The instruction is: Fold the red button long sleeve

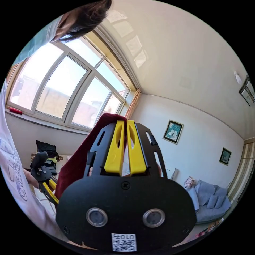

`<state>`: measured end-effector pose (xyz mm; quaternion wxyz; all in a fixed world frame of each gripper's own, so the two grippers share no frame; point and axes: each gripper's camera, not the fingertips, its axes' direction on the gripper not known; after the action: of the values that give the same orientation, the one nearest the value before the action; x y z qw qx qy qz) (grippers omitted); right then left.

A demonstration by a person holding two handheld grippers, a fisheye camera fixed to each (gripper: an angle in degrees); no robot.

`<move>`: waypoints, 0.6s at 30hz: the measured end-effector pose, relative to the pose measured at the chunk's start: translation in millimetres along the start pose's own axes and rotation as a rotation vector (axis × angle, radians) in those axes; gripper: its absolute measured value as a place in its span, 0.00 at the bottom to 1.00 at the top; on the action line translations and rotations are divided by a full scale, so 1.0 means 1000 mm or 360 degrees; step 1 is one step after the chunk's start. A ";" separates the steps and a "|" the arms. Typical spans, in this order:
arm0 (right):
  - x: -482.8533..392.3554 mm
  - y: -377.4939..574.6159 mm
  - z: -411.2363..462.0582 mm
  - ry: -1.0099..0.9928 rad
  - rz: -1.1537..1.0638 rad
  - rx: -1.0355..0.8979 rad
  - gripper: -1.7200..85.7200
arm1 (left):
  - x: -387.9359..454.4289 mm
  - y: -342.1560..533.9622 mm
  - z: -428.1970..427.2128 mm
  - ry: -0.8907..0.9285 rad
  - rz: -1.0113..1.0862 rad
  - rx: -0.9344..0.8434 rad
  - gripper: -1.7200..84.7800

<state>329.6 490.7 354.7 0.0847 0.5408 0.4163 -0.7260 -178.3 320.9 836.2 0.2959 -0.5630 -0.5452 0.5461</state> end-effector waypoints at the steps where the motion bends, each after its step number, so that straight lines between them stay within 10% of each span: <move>1: -0.002 -0.001 0.000 0.0030 -0.0052 -0.0043 0.03 | 0.002 -0.002 0.011 -0.0052 0.0008 -0.0082 0.09; 18: 0.072 0.154 0.059 -0.0897 0.0461 -0.0654 0.03 | -0.036 -0.134 -0.215 -0.0914 0.0196 -0.0291 0.02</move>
<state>346.9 374.2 218.2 0.4046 0.3448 0.4328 -0.7281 -9.1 374.1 1020.0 0.0442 -0.4419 -0.6182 0.6485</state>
